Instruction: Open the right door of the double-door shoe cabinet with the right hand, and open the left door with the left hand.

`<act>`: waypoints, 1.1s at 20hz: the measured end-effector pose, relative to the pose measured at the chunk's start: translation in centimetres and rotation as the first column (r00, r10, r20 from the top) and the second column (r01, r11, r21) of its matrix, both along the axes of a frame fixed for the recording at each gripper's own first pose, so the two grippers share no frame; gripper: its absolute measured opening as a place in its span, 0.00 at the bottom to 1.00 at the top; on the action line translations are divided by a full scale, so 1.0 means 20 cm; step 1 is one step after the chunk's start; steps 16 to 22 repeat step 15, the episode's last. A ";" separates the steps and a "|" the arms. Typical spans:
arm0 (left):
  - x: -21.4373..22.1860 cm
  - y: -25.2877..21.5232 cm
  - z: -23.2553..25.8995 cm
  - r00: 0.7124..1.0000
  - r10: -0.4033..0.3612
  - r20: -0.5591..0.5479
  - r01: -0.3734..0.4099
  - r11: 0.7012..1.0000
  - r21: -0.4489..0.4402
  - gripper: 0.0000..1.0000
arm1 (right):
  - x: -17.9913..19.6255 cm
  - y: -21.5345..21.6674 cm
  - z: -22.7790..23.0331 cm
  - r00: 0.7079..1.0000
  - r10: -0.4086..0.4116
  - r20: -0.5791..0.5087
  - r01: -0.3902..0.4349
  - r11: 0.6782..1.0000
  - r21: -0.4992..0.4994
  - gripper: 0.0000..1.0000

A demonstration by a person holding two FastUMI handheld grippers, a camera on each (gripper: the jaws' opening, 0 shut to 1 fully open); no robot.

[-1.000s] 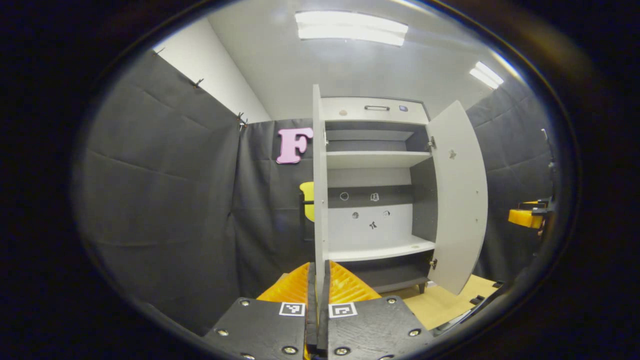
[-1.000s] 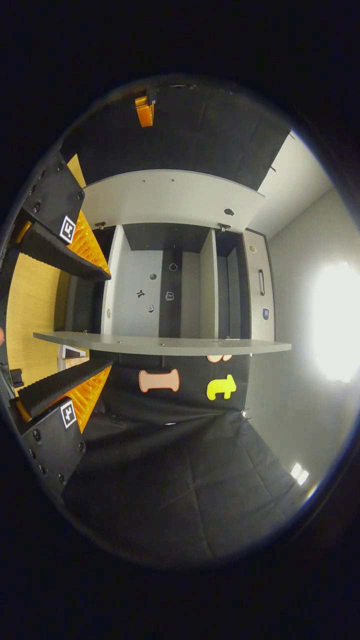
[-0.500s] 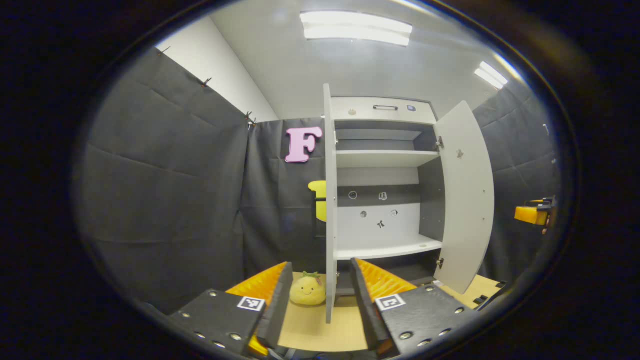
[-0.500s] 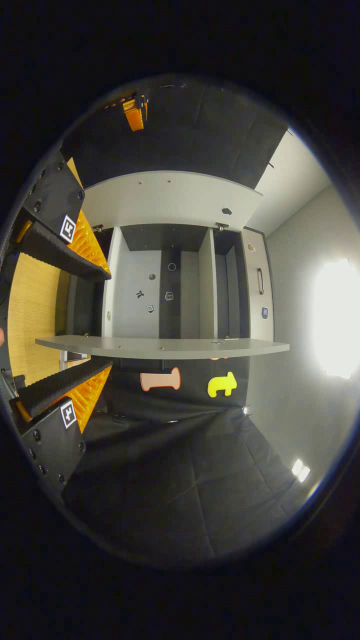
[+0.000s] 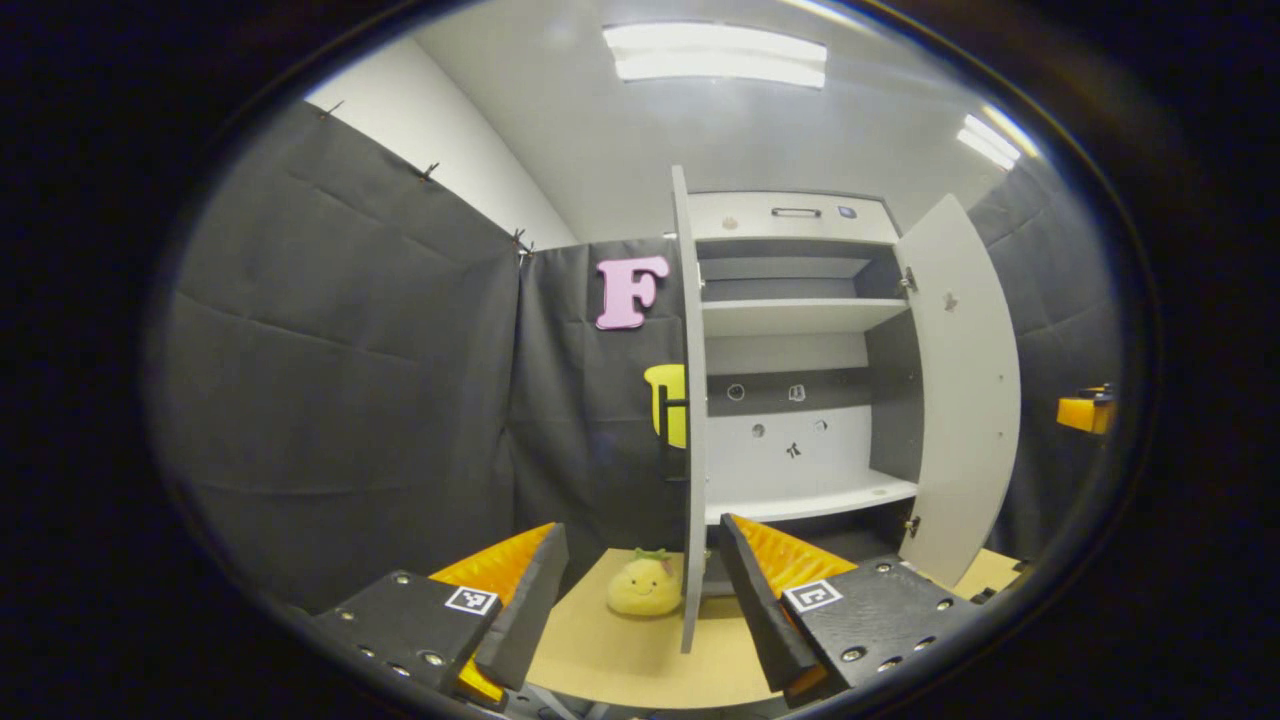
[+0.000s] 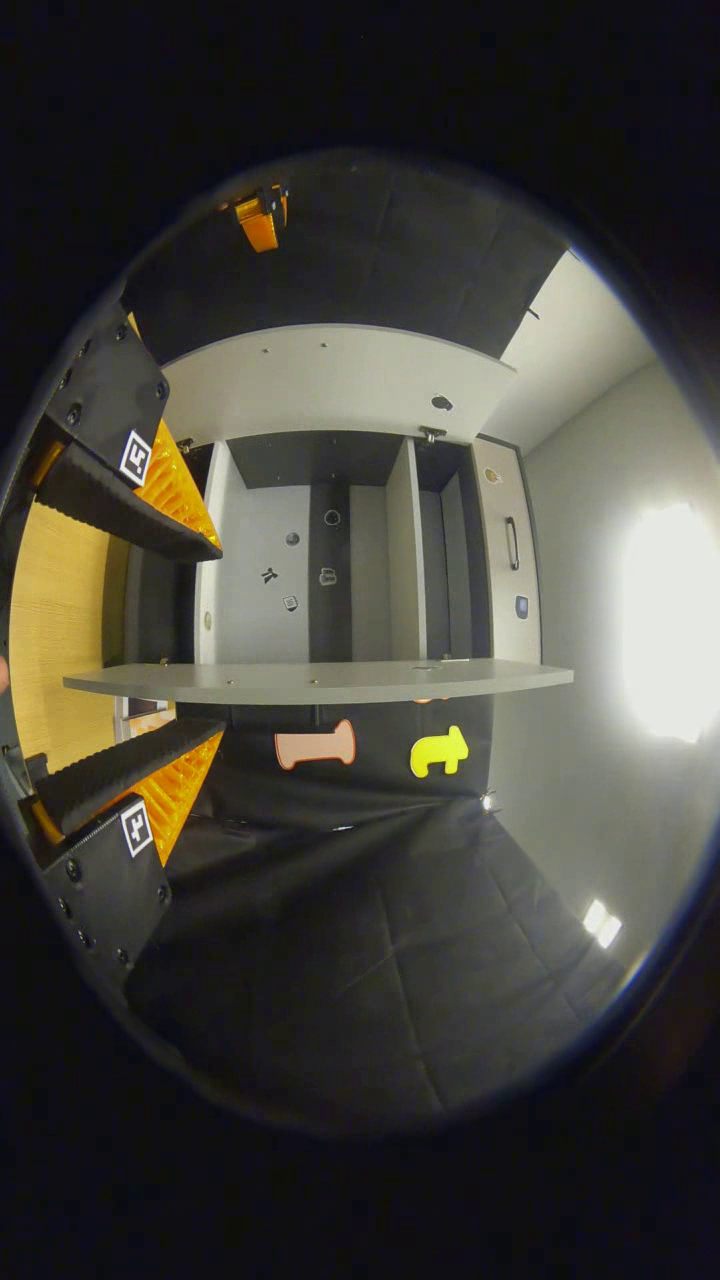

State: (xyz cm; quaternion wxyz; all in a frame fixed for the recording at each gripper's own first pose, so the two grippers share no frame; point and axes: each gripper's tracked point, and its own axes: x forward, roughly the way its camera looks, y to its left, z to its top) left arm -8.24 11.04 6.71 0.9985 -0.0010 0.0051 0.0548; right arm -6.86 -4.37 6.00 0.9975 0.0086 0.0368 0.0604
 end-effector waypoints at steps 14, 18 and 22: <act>0.01 0.05 -0.01 1.000 0.007 0.003 -0.007 1.000 0.017 0.89 | 0.00 0.05 0.02 1.000 -0.002 0.003 0.002 1.000 -0.010 0.98; 0.01 0.06 -0.01 1.000 0.006 0.001 -0.006 1.000 0.021 0.89 | 0.01 0.05 0.02 1.000 -0.005 0.006 0.005 1.000 -0.011 0.98; 0.01 0.06 -0.01 1.000 0.006 0.001 -0.006 1.000 0.021 0.89 | 0.01 0.05 0.02 1.000 -0.005 0.006 0.005 1.000 -0.011 0.98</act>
